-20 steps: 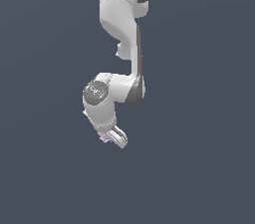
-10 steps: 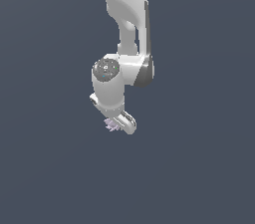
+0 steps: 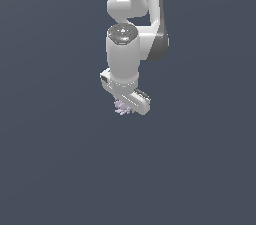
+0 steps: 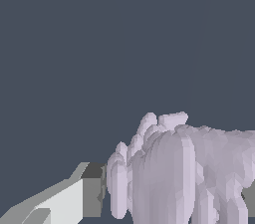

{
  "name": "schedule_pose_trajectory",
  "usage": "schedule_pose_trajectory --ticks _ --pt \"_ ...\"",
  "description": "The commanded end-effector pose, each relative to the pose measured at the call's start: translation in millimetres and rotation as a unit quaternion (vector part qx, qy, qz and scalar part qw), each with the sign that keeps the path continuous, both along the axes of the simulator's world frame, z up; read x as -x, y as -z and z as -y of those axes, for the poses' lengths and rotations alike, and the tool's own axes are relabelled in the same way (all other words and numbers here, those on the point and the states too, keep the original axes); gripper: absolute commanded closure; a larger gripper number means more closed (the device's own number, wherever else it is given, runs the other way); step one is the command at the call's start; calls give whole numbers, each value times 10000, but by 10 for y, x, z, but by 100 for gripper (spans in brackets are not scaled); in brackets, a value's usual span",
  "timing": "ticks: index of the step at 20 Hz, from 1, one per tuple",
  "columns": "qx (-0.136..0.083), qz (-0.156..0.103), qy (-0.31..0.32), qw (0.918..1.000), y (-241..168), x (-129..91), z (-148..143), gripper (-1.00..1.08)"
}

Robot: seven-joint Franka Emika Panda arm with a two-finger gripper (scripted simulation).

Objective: Pick up the object and move it to a goal position.

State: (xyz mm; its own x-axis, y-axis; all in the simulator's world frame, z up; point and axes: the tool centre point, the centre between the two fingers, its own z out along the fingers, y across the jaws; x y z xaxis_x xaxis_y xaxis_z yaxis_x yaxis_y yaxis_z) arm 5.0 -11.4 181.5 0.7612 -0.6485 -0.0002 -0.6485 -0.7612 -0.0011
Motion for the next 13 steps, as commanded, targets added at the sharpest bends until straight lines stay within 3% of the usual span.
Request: schedule_pose_trajectory --ticks 1,13 --pt "2 -3 2 10000 -144 88 -83 108" --pt "8 -2 4 10000 -469 254 -273 108"
